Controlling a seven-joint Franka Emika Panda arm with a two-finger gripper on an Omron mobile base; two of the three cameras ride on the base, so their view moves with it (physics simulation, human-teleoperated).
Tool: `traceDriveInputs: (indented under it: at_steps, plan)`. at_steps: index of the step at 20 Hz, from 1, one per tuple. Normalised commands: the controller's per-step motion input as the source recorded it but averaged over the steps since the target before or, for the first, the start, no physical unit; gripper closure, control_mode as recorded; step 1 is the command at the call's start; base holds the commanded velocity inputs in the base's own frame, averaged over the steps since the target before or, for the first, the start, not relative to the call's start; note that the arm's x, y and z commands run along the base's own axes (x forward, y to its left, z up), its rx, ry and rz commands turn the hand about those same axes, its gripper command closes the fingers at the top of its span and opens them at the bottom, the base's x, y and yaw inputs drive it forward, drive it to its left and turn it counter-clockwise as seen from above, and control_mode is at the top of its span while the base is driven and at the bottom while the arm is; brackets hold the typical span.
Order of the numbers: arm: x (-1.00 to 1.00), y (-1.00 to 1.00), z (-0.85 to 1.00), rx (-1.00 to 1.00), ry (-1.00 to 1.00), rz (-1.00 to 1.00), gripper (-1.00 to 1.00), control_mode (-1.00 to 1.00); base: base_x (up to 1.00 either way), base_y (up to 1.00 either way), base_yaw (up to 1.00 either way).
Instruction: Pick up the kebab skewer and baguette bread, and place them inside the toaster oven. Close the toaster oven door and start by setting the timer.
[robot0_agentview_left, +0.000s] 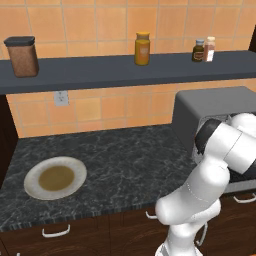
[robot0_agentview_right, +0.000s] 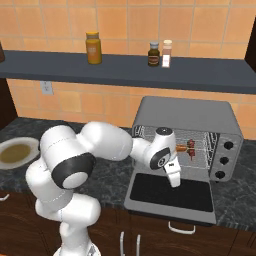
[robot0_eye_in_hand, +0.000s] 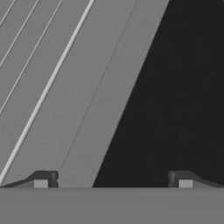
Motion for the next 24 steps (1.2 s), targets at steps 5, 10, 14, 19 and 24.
traceDriveInputs:
  at_steps: [5,10,14,19,24]
  plan:
    - [-0.42,0.05,-0.06,0.00,-0.08,0.00,-1.00,-1.00,0.00,0.00,0.00]
    - [-1.00,0.18,0.01,0.00,-0.01,0.09,-1.00,-1.00,0.00,0.00,0.00]
    - [-0.89,0.25,0.02,-0.01,0.00,0.21,-1.00,-1.00,0.00,0.00,0.00]
    - [-0.29,0.31,0.07,0.00,0.00,0.15,-1.00,-1.00,0.00,0.00,0.00]
    - [-0.64,0.13,0.15,-0.02,0.00,0.30,-1.00,-1.00,0.00,0.00,0.00]
